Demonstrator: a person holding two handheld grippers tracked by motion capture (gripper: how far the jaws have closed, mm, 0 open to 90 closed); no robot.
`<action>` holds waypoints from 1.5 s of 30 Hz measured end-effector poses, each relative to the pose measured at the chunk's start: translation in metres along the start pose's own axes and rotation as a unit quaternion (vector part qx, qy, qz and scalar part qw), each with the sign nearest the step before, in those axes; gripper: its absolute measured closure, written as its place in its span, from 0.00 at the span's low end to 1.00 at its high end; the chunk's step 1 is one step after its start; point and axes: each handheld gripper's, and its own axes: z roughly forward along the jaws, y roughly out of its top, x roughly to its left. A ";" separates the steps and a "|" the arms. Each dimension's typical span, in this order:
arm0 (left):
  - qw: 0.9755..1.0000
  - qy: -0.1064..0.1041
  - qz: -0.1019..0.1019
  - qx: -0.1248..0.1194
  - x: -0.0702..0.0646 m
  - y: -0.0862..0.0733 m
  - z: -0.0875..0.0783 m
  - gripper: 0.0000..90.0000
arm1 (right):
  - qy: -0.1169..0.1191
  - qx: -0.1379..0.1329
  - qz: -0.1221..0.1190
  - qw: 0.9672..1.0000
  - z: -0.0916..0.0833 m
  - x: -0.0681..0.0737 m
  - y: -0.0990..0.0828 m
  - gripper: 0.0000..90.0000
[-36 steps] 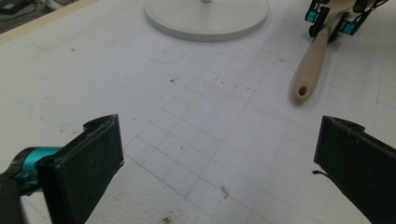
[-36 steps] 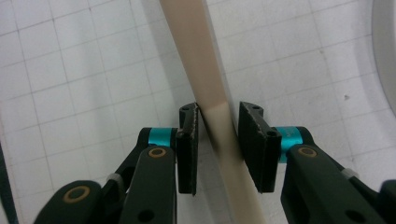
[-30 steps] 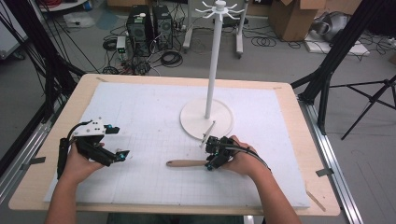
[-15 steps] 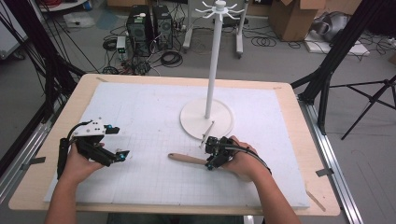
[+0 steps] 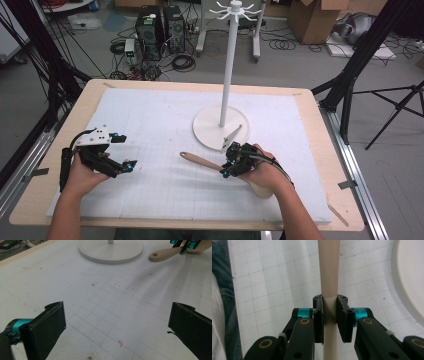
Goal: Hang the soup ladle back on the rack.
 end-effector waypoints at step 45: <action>1.000 0.003 0.008 -0.018 -0.003 0.005 -0.008 0.02 | -0.077 -0.263 0.038 0.961 -0.100 -0.005 -0.044 0.87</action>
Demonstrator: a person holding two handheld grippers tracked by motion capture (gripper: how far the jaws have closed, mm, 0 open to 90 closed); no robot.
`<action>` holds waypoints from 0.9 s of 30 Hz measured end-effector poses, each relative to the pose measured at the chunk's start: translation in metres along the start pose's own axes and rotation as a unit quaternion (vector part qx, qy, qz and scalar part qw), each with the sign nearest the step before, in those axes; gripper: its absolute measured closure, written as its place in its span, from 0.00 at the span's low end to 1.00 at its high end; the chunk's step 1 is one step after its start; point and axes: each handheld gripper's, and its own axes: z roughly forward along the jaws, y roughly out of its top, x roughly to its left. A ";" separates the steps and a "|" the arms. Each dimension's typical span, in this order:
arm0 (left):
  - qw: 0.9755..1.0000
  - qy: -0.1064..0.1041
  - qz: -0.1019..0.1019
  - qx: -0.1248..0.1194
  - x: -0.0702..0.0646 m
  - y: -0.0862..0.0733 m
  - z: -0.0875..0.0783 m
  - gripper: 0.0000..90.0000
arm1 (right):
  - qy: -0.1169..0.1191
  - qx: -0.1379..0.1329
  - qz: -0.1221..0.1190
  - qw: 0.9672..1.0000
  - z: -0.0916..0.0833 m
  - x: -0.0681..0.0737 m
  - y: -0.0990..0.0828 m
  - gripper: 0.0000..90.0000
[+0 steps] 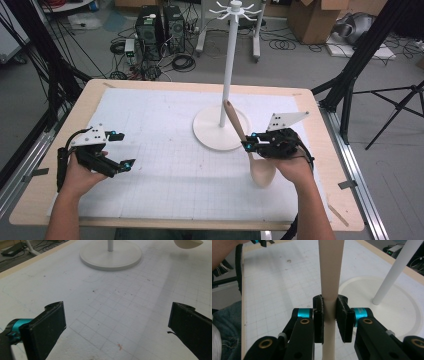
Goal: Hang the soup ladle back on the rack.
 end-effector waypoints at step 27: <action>1.000 -0.004 -0.003 0.001 0.000 -0.001 0.002 0.02 | -0.023 -0.032 -0.003 0.999 -0.040 -0.024 0.036 0.87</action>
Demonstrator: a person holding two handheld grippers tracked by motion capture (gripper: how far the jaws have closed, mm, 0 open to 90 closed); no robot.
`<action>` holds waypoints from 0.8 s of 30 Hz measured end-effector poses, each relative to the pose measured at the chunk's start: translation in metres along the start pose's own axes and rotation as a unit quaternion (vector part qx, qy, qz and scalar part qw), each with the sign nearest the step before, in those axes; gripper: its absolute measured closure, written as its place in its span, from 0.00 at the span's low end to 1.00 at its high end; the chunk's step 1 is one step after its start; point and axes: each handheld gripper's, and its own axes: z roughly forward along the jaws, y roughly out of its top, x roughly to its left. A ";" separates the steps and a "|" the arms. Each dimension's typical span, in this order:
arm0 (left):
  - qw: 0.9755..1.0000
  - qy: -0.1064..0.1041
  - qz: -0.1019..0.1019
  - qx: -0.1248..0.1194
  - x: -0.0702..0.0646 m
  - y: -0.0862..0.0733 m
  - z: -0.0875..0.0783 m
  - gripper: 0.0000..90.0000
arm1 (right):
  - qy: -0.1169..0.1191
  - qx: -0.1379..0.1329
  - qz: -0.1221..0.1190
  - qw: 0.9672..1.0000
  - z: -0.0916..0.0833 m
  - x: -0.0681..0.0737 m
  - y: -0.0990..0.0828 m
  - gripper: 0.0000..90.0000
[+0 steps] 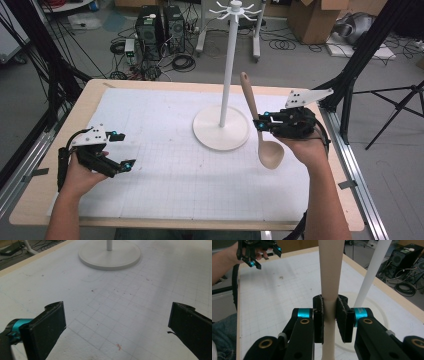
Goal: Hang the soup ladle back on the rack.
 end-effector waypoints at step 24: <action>1.000 0.001 0.001 0.002 0.001 -0.001 0.001 0.02 | -0.019 -0.008 -0.005 1.000 -0.035 -0.031 0.061 0.87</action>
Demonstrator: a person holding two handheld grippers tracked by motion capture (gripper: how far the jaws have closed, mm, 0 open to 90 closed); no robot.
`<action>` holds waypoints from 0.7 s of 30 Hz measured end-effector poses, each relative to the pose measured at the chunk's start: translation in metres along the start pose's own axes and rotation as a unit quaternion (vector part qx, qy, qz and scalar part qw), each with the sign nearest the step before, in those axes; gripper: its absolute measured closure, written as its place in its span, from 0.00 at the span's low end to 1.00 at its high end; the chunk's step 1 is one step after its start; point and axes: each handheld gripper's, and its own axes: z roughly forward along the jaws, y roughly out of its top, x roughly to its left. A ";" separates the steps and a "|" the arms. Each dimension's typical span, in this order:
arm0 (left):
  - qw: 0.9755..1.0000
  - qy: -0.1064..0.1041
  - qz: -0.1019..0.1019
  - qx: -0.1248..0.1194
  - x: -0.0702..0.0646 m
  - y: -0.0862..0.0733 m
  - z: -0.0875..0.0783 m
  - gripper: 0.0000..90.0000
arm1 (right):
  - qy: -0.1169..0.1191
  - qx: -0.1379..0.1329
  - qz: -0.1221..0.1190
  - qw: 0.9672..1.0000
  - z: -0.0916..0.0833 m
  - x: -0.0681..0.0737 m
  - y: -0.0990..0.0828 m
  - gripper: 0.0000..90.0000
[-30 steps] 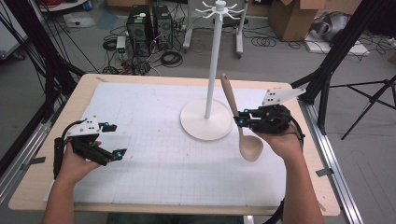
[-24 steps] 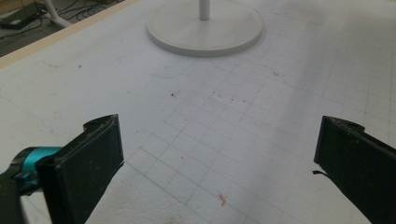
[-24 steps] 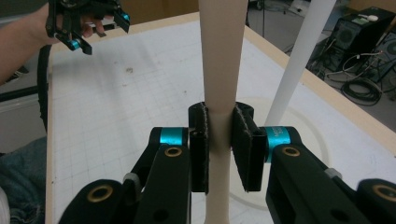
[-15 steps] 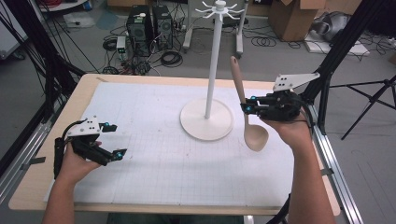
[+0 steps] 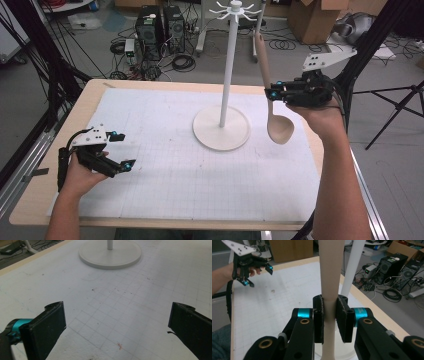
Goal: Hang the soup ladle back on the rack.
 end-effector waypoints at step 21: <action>1.000 0.001 -0.002 0.000 0.001 -0.001 -0.002 0.02 | -0.006 0.003 0.024 1.000 0.002 -0.027 0.023 0.87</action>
